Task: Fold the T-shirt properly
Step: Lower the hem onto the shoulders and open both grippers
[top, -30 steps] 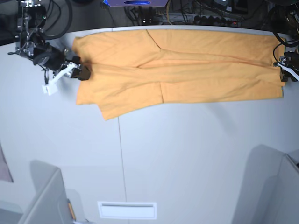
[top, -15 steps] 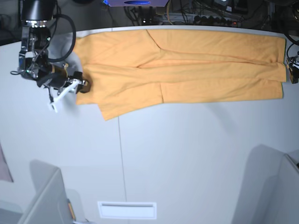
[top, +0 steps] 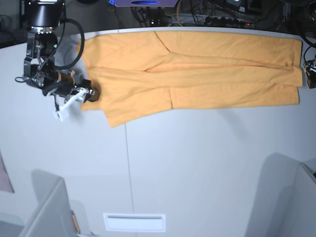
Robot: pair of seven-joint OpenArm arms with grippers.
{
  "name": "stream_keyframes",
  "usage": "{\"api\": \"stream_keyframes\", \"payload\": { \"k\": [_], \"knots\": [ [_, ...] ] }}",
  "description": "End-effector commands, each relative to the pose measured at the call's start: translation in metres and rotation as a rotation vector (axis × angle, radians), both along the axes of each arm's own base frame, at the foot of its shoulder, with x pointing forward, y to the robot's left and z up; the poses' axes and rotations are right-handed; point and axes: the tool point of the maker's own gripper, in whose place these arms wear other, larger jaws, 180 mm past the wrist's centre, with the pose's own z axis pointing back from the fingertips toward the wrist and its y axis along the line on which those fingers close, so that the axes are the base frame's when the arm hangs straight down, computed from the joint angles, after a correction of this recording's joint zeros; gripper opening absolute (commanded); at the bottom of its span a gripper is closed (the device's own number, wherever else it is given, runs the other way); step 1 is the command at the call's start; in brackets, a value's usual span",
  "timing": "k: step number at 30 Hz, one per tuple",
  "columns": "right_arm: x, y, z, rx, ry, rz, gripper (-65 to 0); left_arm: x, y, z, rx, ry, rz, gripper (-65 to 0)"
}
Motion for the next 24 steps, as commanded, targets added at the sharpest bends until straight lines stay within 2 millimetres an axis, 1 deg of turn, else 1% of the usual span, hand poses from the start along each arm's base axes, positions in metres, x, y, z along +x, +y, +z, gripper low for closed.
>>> {"api": "stream_keyframes", "payload": {
  "k": [1, 4, 8, 9, 11, 14, 16, 19, 22, 24],
  "knots": [
    [0.008, 0.004, 0.008, 0.004, -0.036, 0.023, -35.7, 0.006, 0.006, 0.014, 0.033, -0.029, -0.007, -9.2],
    [0.01, 0.017, 0.003, 0.01, -0.045, 0.05, -35.9, 0.006, 0.006, 0.014, 0.033, -0.031, -0.007, -9.2],
    [0.01, 0.022, 0.002, 0.014, -0.048, 0.06, -36.0, 0.006, 0.006, 0.014, 0.033, -0.031, -0.007, -9.2],
    [0.009, 0.022, 0.003, 0.014, -0.05, 0.062, -37.2, 0.005, 0.006, 0.013, 0.032, -0.027, -0.007, -9.2],
    [0.009, 0.023, 0.004, 0.018, -0.052, 0.062, -43.1, 0.004, 0.007, 0.013, 0.036, -0.022, -0.004, -9.2],
    [0.009, 0.023, 0.004, 0.02, -0.052, 0.062, -56.7, 0.004, 0.007, 0.013, 0.036, -0.022, -0.004, -9.2],
    [0.008, 0.023, 0.004, 0.021, -0.049, 0.061, -64.1, 0.004, 0.007, 0.013, 0.036, -0.022, -0.004, -9.2],
    [0.009, 0.023, 0.006, 0.025, -0.053, 0.06, -65.0, 0.004, 0.007, 0.013, 0.036, -0.022, -0.004, -9.2],
    [0.006, 0.033, 0.019, 0.071, -0.086, 0.066, -65.0, 0.005, 0.007, 0.012, 0.036, -0.021, -0.006, -9.2],
    [0.006, 0.039, 0.032, 0.094, -0.119, 0.078, -65.0, 0.006, 0.006, 0.012, 0.035, -0.021, -0.009, -9.2]
  ]
}}
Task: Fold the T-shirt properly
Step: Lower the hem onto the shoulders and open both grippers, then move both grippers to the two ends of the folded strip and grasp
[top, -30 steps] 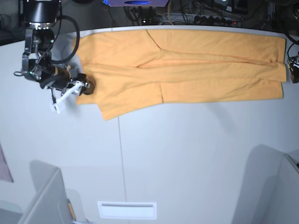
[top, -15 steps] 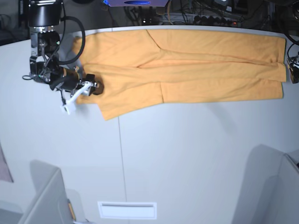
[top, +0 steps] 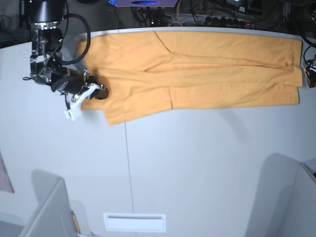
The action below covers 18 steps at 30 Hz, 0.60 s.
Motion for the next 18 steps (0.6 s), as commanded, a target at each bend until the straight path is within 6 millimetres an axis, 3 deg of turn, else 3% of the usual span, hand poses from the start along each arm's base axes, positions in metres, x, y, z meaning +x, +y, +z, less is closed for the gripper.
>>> {"api": "stream_keyframes", "payload": {
  "k": [1, 7, 13, 18],
  "knots": [
    [0.012, 0.0, 0.018, 0.007, -0.069, 0.004, -65.0, 0.007, 0.005, 0.014, 0.031, -0.032, -0.011, -9.2],
    [-0.004, 0.009, 0.031, 0.003, -0.079, 0.052, -65.0, 0.001, 0.011, 0.004, 0.007, -0.015, 0.017, -9.2],
    [-0.028, -0.006, 0.047, -0.016, -0.067, 0.022, -65.0, -0.006, 0.018, -0.005, -0.013, 0.002, 0.044, -9.2],
    [-0.049, -0.004, 0.044, -0.011, -0.012, 0.028, -65.0, -0.004, 0.015, -0.005, -0.014, 0.001, 0.035, -9.2]
  ]
}}
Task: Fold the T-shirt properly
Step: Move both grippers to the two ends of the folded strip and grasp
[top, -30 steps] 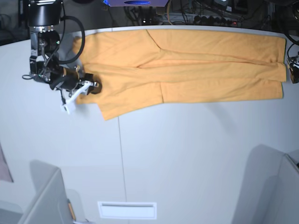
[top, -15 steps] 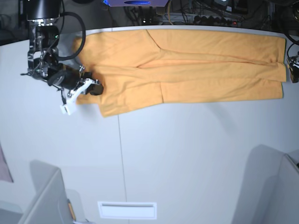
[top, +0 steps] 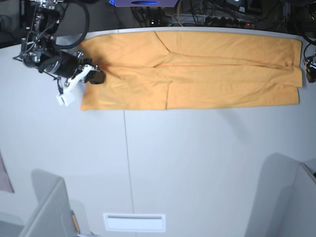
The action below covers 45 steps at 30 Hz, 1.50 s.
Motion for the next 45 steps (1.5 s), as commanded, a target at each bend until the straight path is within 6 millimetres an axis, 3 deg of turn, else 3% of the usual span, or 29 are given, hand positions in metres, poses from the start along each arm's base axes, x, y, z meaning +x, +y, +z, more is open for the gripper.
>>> {"api": "stream_keyframes", "payload": {
  "k": [1, 6, 16, 18, 19, 20, 22, 24, 27, 28, 30, 32, 40, 45],
  "knots": [
    [0.0, -0.002, 0.006, -0.003, -0.022, 0.004, -65.0, 0.009, 0.005, 0.016, 0.034, -0.036, -0.016, -9.2],
    [-0.017, 0.003, -0.004, 0.012, 0.024, -0.005, -65.0, 0.009, 0.005, 0.016, 0.032, -0.037, -0.015, -9.2],
    [-0.02, -0.003, -0.008, -0.013, 0.034, -0.011, -65.0, 0.015, -0.015, -0.001, -0.006, -0.008, -0.062, -9.5],
    [-0.024, -0.01, -0.015, -0.07, 0.042, -0.02, -50.6, 0.013, -0.022, -0.007, -0.026, -0.016, -0.055, -9.7],
    [-0.023, -0.015, -0.016, -0.111, 0.03, -0.028, -45.8, 0.014, -0.025, -0.006, -0.025, -0.023, -0.06, -9.7],
    [-0.022, -0.02, -0.016, -0.144, 0.012, -0.039, -44.9, 0.015, -0.029, -0.005, -0.028, -0.032, -0.064, -10.2],
    [-0.019, -0.025, -0.014, -0.202, -0.044, -0.067, -47.6, 0.016, -0.038, -0.005, -0.032, -0.046, -0.068, -16.9],
    [-0.014, -0.023, -0.008, -0.214, -0.106, -0.082, -53.9, 0.016, -0.044, -0.007, -0.043, -0.054, -0.067, -32.4],
    [-0.011, 0.001, -0.007, -0.188, -0.158, -0.016, -65.0, 0.019, -0.05, -0.012, -0.069, -0.074, -0.054, -61.7],
    [-0.01, 0.011, -0.007, -0.179, -0.175, 0.019, -65.0, 0.022, -0.052, -0.014, -0.082, -0.088, -0.045, -65.0],
    [-0.009, 0.03, -0.011, -0.152, -0.185, 0.069, -65.0, 0.023, -0.054, -0.024, -0.112, -0.089, -0.019, -65.0],
    [-0.008, 0.036, -0.022, -0.142, -0.162, 0.084, -65.0, 0.025, -0.055, -0.038, -0.108, -0.045, -0.02, -65.0],
    [-0.02, 0.022, -0.068, -0.156, -0.027, 0.053, -65.0, 0.036, -0.071, -0.092, -0.05, 0.029, -0.086, -65.0],
    [0.011, 0.012, -0.073, -0.169, -0.052, 0.021, -65.0, 0.064, -0.073, -0.111, -0.074, 0.038, -0.077, -65.0]
  ]
}}
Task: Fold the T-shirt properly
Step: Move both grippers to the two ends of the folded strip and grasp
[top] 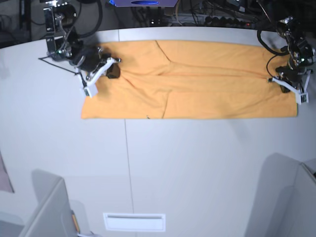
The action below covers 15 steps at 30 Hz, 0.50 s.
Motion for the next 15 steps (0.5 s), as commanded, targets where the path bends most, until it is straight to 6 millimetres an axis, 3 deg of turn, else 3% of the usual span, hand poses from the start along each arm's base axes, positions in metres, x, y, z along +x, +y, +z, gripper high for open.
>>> {"api": "stream_keyframes", "payload": {
  "k": [1, 5, 9, 11, 15],
  "knots": [
    [0.012, -0.015, -0.002, -0.056, -0.013, -0.017, -65.0, 0.0, 0.003, -0.006, 0.013, 0.048, -0.003, -65.0],
    [0.042, -0.022, -0.008, -0.059, -0.016, -0.044, -65.0, 0.036, -0.003, -0.008, 0.028, 0.054, -0.034, -65.0],
    [0.066, -0.024, -0.002, -0.05, -0.043, -0.06, -65.0, 0.078, -0.01, 0.004, 0.026, 0.012, -0.058, -65.0],
    [0.073, -0.02, 0.011, -0.045, -0.087, -0.051, -65.0, 0.093, -0.011, 0.016, 0.031, -0.023, -0.066, -65.0],
    [0.072, -0.01, 0.039, -0.036, -0.169, -0.022, -65.0, 0.104, -0.004, 0.046, 0.085, -0.091, -0.072, -65.0]
  ]
}}
